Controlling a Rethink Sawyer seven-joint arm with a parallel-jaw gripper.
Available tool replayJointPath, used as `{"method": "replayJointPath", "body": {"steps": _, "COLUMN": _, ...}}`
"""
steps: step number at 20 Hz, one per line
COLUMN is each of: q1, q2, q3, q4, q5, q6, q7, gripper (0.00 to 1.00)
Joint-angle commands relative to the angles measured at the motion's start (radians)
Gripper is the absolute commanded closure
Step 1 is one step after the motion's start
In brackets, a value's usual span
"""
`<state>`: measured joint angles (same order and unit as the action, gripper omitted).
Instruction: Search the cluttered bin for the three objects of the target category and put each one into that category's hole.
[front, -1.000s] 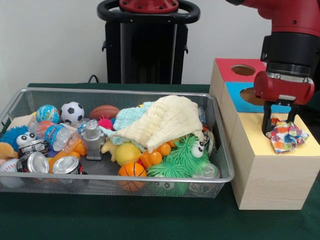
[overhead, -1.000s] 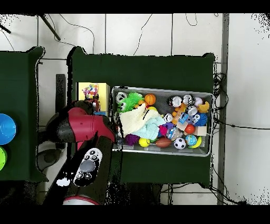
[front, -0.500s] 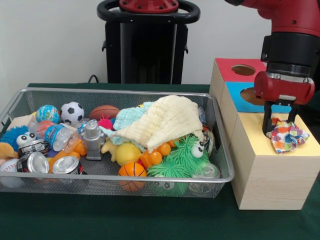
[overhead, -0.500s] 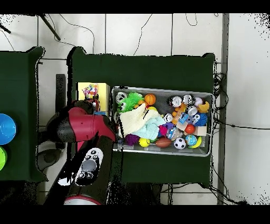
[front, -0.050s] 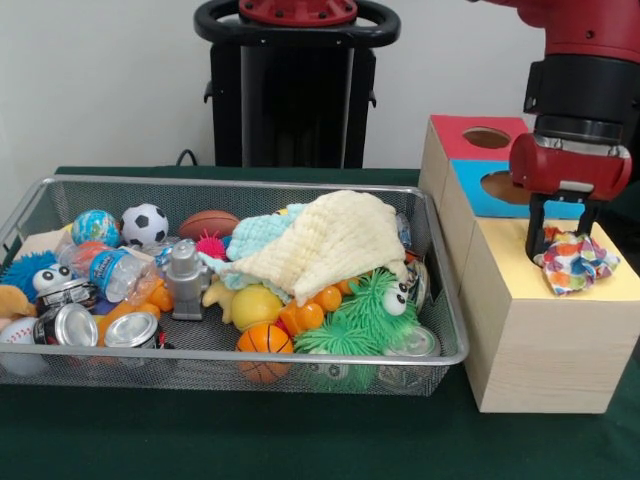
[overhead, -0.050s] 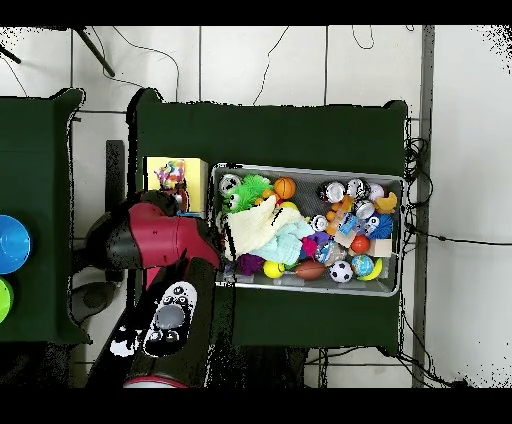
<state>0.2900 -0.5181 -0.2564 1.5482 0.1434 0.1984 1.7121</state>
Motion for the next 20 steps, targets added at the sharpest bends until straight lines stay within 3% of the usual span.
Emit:
{"method": "replayJointPath", "body": {"steps": 1, "q1": -0.035, "q2": -0.074, "q3": 0.09, "q4": 0.098, "q5": 0.022, "q6": 0.285, "q7": 0.128, "gripper": 0.0}}
{"method": "replayJointPath", "body": {"steps": 20, "q1": -0.05, "q2": -0.044, "q3": 0.119, "q4": 0.126, "q5": 0.001, "q6": 0.165, "q7": 0.147, "gripper": 0.0}}
